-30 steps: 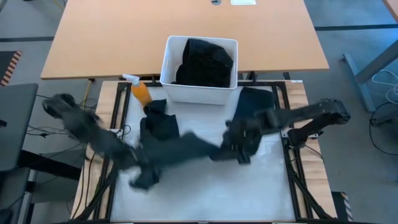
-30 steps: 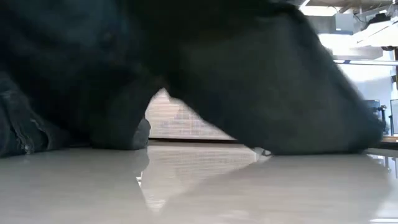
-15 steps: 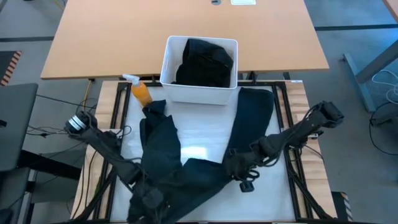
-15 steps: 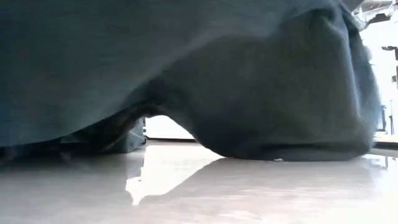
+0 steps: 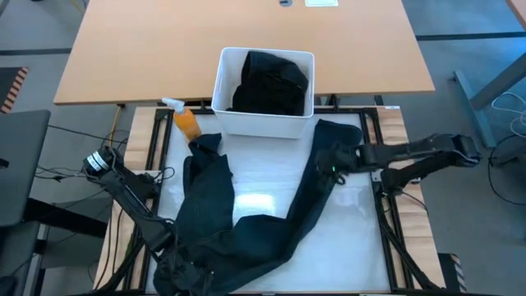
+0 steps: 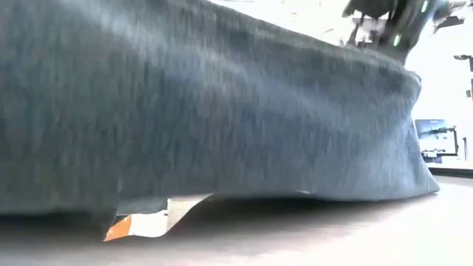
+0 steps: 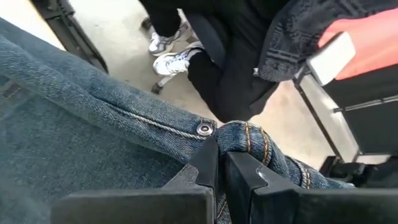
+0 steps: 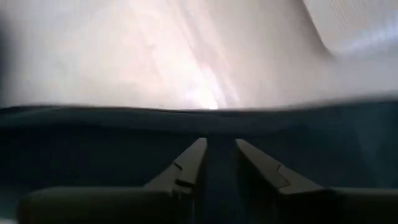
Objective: Fold laundry
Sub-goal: Fold the blue long pants
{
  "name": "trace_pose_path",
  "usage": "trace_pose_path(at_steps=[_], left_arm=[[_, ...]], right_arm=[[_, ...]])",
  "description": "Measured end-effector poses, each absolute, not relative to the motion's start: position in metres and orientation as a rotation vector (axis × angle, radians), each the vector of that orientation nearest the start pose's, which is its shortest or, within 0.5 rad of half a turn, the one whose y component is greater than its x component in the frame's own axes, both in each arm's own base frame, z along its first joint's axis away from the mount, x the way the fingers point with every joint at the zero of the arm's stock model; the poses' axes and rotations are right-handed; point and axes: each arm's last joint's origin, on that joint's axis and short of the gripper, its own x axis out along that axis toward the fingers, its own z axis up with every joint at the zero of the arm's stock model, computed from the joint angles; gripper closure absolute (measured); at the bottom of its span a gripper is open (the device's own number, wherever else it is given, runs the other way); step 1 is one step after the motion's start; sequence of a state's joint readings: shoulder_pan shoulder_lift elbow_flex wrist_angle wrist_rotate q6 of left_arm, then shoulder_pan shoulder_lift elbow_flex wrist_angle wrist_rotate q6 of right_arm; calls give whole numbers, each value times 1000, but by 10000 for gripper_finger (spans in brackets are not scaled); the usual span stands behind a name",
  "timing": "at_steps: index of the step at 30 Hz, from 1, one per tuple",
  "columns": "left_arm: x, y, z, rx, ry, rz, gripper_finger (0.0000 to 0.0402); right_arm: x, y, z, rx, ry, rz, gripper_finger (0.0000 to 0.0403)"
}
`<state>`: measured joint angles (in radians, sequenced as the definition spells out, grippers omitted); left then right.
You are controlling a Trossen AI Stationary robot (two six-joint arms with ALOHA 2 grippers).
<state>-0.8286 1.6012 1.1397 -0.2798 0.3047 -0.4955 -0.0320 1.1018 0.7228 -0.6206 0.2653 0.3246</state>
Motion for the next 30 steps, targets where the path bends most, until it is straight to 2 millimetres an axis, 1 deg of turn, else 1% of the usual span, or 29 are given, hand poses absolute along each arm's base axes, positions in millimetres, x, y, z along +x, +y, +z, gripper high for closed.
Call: trace_pose_path(at_steps=[3,5,7,11,14,16,18,21,24,27,30], left_arm=[[227,-259,247,-219,996,-852,401],[227,-259,247,-220,994,-840,401],[227,-259,247,-219,989,-825,401],[228,-259,247,-229,988,-800,401],[228,-258,247,-237,987,-774,401],[229,-258,247,-244,982,-749,401],[229,-258,247,-252,981,-733,401],[229,-258,247,-263,987,-724,401],[228,-257,245,-265,1006,-712,401],[228,-256,244,-256,1020,-698,401],[227,-254,242,-229,1020,-638,401]], right_arm=[[196,-43,203,277,895,-512,308],[193,-59,190,329,887,-534,316],[196,-72,184,364,848,-542,327],[201,-93,169,404,843,-597,357],[200,-107,155,420,894,-712,384],[196,-116,146,427,933,-802,390],[193,-124,140,442,948,-876,387],[187,-133,136,458,943,-994,376],[181,-141,139,443,905,-1145,378],[176,-146,150,416,811,-1254,387],[170,-147,166,393,716,-1313,387]])
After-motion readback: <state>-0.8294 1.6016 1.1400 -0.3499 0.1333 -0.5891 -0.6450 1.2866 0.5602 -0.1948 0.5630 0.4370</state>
